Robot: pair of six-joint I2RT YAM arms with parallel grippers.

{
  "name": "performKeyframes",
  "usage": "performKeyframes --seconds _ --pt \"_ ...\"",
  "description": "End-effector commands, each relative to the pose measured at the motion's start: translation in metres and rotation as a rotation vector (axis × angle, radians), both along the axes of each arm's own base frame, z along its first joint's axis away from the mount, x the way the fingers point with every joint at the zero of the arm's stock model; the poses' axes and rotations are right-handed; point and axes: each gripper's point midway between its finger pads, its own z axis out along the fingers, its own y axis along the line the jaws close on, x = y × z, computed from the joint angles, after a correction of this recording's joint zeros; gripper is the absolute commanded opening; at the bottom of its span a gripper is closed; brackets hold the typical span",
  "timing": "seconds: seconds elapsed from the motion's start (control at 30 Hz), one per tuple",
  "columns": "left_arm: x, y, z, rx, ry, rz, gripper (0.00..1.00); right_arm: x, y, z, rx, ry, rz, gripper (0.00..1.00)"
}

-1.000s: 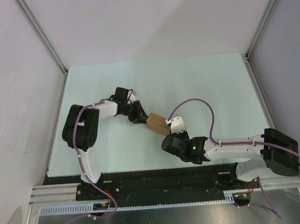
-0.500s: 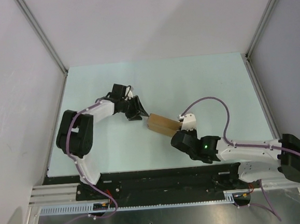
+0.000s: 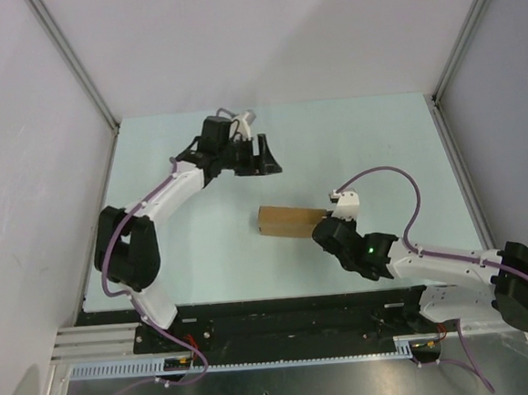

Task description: Unpack the express box

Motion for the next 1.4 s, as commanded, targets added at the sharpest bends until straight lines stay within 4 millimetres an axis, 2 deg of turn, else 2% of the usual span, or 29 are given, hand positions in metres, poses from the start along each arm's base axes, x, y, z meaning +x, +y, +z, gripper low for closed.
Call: performKeyframes --seconds 0.0,0.13,0.23,0.4,0.57,0.6,0.73,0.9,1.1,1.27,1.37 --pt "-0.019 -0.042 0.002 0.005 -0.091 -0.222 0.79 0.014 0.003 0.004 0.078 -0.020 -0.049 0.00" --pt "-0.038 -0.053 -0.004 0.022 -0.115 -0.301 0.80 0.031 0.003 0.009 0.128 -0.031 -0.063 0.00" --pt "-0.060 -0.064 -0.003 0.001 -0.132 -0.395 0.79 0.043 0.001 0.011 0.160 -0.033 -0.068 0.00" --pt "-0.080 -0.072 -0.011 0.036 -0.167 -0.459 0.82 0.053 -0.002 0.017 0.185 -0.043 -0.059 0.00" --pt "-0.077 -0.073 -0.021 0.123 -0.225 -0.449 0.83 0.051 -0.008 0.023 0.182 -0.034 -0.026 0.00" --pt "-0.080 -0.076 -0.020 0.136 -0.247 -0.463 0.83 0.049 -0.007 0.030 0.208 -0.042 -0.015 0.00" --pt "-0.082 -0.079 -0.015 0.213 -0.346 -0.473 0.83 0.035 -0.004 0.040 0.275 -0.011 0.020 0.00" --pt "-0.081 -0.084 -0.026 0.367 -0.461 -0.495 0.86 0.025 -0.023 0.045 0.265 0.002 -0.012 0.00" --pt "-0.085 -0.087 -0.042 0.435 -0.504 -0.566 0.89 0.023 -0.042 0.056 0.293 -0.005 -0.033 0.00" --pt "-0.081 -0.074 -0.058 0.521 -0.515 -0.573 0.92 0.026 -0.057 0.057 0.289 -0.002 -0.059 0.00" --pt "-0.082 -0.075 -0.069 0.533 -0.492 -0.591 0.92 0.029 -0.059 0.057 0.292 0.004 -0.052 0.00"
